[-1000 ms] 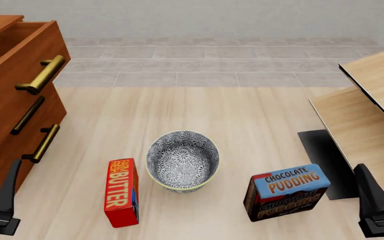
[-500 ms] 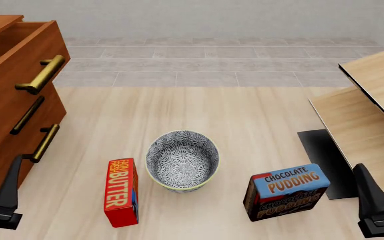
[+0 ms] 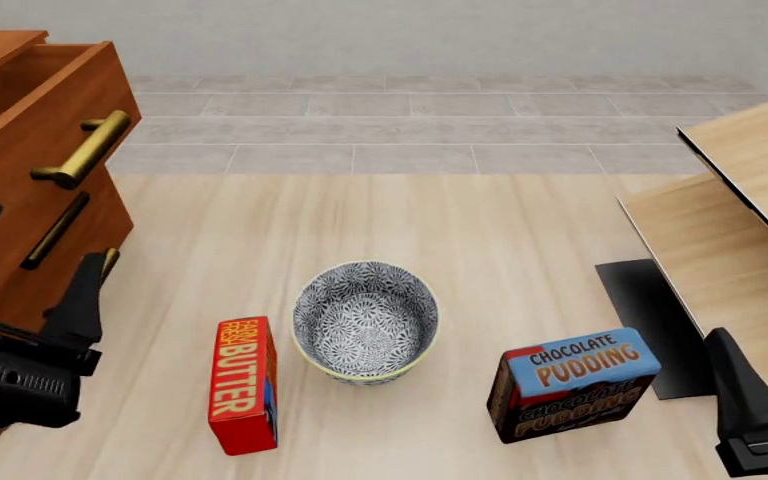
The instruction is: Close the top drawer of the cabinet.
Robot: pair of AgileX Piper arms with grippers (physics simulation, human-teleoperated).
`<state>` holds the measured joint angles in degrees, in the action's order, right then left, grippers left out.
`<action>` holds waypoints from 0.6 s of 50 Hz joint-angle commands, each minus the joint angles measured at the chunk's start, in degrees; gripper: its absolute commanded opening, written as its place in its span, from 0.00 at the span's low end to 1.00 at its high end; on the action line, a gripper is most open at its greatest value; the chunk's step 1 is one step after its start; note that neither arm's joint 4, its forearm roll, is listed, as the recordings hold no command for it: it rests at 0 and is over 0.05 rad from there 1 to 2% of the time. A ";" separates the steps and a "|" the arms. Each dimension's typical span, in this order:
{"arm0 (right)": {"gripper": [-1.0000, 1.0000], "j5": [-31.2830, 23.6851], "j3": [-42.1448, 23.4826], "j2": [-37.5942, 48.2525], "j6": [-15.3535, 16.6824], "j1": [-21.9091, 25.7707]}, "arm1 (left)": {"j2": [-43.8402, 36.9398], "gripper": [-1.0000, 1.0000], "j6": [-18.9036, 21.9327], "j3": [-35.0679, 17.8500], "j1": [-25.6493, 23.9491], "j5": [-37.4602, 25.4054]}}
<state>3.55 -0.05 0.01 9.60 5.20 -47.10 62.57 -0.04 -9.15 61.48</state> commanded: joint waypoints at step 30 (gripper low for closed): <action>1.00 0.72 0.04 -0.01 -0.06 0.70 | -14.62 1.00 15.95 -9.20 5.30 8.41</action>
<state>4.03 -0.02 0.01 9.47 5.62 -58.53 75.79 -5.54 -4.91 69.52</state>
